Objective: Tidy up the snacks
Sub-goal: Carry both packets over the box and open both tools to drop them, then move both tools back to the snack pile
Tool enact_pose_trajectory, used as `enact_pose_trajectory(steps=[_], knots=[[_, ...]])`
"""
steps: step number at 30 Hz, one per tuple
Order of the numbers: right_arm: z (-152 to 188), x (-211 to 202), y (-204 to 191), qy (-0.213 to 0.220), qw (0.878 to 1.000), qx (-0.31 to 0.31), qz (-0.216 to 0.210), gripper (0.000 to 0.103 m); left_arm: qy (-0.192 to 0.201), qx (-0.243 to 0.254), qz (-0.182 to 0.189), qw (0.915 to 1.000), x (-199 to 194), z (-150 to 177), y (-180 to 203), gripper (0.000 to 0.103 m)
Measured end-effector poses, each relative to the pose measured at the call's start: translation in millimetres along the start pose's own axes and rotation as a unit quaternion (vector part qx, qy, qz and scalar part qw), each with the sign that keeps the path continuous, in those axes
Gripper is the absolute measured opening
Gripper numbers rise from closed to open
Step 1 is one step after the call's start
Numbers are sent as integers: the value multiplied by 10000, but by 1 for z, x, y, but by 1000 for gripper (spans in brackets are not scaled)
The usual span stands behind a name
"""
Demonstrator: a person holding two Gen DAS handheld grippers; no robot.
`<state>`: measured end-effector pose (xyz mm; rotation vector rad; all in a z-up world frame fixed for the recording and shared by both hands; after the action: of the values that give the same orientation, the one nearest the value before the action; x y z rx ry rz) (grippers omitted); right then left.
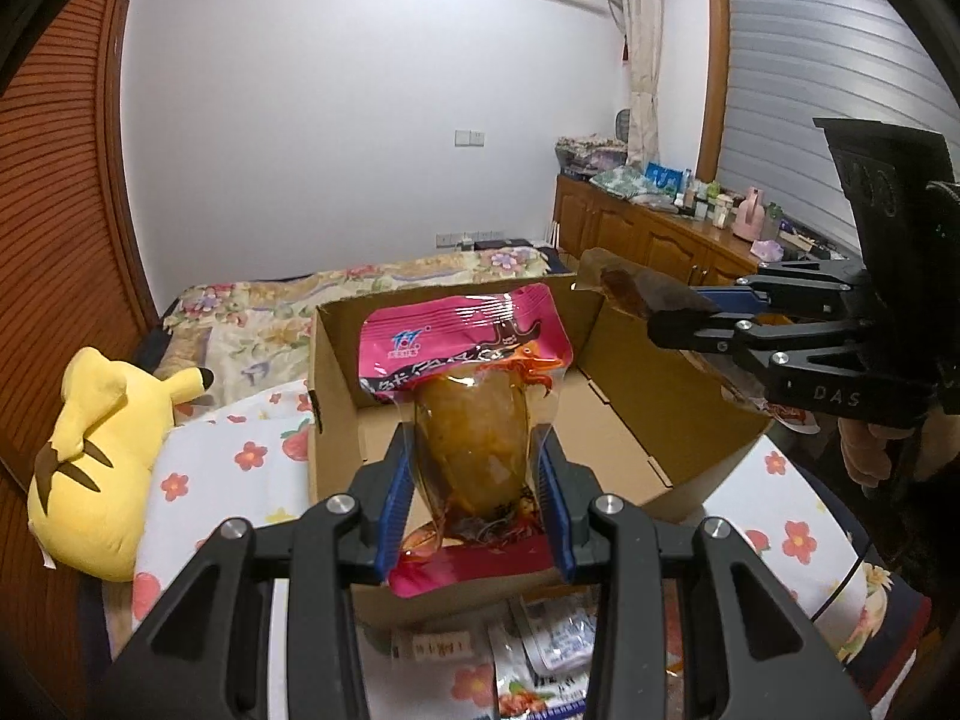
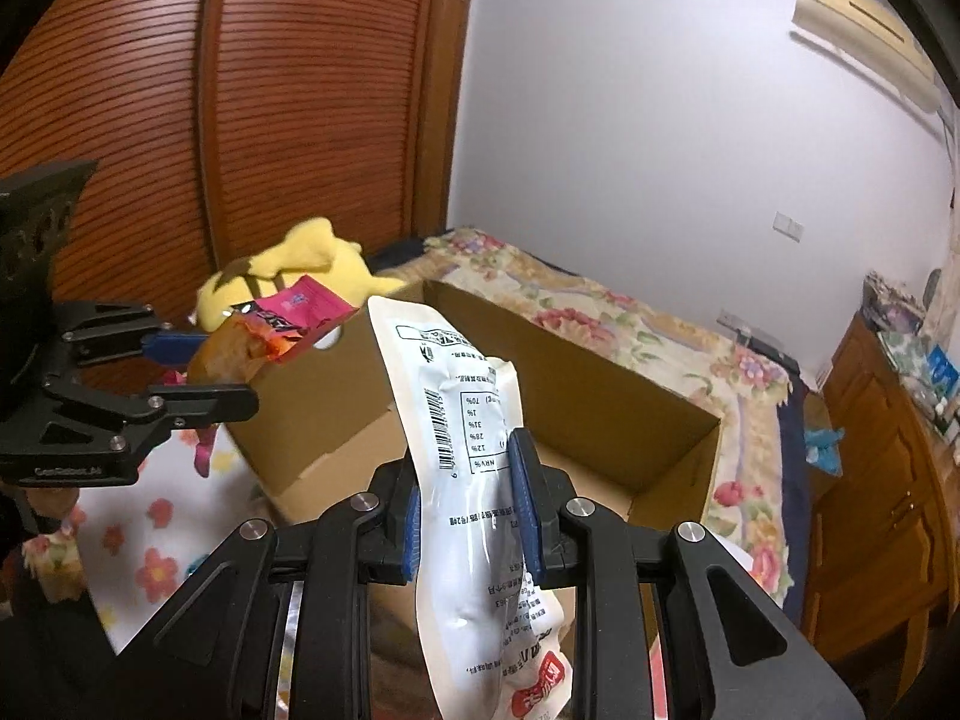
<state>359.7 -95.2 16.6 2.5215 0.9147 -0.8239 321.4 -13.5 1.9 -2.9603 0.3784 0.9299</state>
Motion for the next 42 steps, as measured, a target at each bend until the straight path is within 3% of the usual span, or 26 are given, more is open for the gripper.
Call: enact_pose_trajectory(steps=[9, 23, 32, 42], knots=[[25, 38, 20, -487, 9983, 318, -17, 25, -301, 66, 11, 9995, 38, 8, 7, 38], [37, 45, 29, -621, 9963, 586, 76, 29, -510, -35, -35, 9987, 54, 10, 7, 45], [30, 16, 25, -374, 9967, 713, 73, 32, -311, 23, -32, 9995, 37, 3, 13, 50], [34, -49, 10, 17, 9949, 989, 207, 51, 27, 162, 64, 9998, -19, 12, 24, 51]])
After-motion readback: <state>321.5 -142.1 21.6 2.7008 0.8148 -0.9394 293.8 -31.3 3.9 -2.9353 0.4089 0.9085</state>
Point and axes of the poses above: each gripper's, at about its wrist camera, not at the fingertips, and x roughly the way its jaws point, y to its right, z to its underside, the point moved 9 cm from there along x, roughly the way its jaws point, and after that the axes turned 2 degrees about -z, right-handed, at the moved point
